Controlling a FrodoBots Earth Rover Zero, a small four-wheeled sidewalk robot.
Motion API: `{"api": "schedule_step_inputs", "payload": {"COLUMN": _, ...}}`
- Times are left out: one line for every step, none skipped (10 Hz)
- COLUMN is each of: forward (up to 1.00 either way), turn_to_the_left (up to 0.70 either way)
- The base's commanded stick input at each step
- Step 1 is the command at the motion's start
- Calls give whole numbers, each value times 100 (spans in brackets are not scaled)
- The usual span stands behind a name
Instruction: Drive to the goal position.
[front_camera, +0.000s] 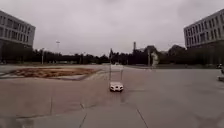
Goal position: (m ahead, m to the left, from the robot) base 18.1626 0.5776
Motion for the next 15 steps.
{"api": "schedule_step_inputs", "payload": {"forward": 100, "turn_to_the_left": 0}}
{"api": "schedule_step_inputs", "payload": {"forward": 100, "turn_to_the_left": 0}}
{"api": "schedule_step_inputs", "payload": {"forward": 100, "turn_to_the_left": 0}}
{"api": "schedule_step_inputs", "payload": {"forward": 100, "turn_to_the_left": 0}}
{"api": "schedule_step_inputs", "payload": {"forward": 100, "turn_to_the_left": 0}}
{"api": "schedule_step_inputs", "payload": {"forward": 100, "turn_to_the_left": 0}}
{"api": "schedule_step_inputs", "payload": {"forward": 100, "turn_to_the_left": 0}}
{"api": "schedule_step_inputs", "payload": {"forward": 100, "turn_to_the_left": 0}}
{"api": "schedule_step_inputs", "payload": {"forward": 100, "turn_to_the_left": 0}}
{"api": "schedule_step_inputs", "payload": {"forward": 100, "turn_to_the_left": 0}}
{"api": "schedule_step_inputs", "payload": {"forward": 100, "turn_to_the_left": 0}}
{"api": "schedule_step_inputs", "payload": {"forward": 100, "turn_to_the_left": 0}}
{"api": "schedule_step_inputs", "payload": {"forward": 100, "turn_to_the_left": 0}}
{"api": "schedule_step_inputs", "payload": {"forward": 100, "turn_to_the_left": 0}}
{"api": "schedule_step_inputs", "payload": {"forward": 100, "turn_to_the_left": 0}}
